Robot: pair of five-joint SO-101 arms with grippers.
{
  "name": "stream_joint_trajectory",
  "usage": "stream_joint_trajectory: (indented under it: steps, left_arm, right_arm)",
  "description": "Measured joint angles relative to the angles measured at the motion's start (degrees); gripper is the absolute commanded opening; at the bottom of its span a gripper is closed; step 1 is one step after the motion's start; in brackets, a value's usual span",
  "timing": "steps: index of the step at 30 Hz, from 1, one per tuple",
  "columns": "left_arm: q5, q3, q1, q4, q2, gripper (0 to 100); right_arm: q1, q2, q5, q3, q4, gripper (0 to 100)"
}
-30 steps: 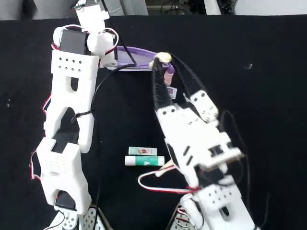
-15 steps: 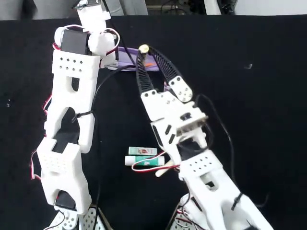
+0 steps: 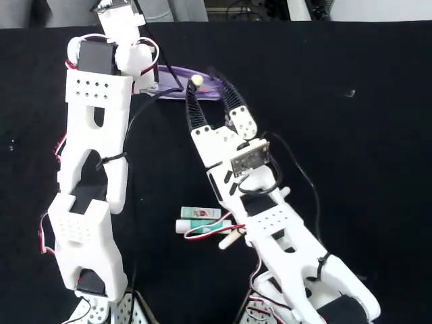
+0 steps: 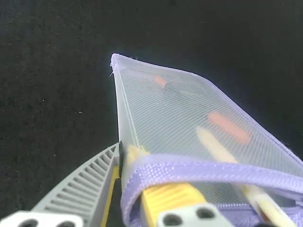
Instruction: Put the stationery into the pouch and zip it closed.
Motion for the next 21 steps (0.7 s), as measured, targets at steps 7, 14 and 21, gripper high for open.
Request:
stream_joint_trajectory:
  steps: [7, 14, 21]
  left_arm:
    - [0.0, 0.0, -1.14, -1.14, 0.0, 3]
    - [0.0, -1.41, -8.09, -1.67, 0.09, 3]
    - [0.0, -4.92, -15.3, -1.67, 0.09, 3]
  right_arm:
    - [0.79, -0.53, 1.32, 0.0, 0.0, 27.5]
    - [6.68, -12.31, 2.29, -2.37, 13.54, 27.5]
    - [9.23, -23.56, 1.49, -18.37, 52.4, 27.5]
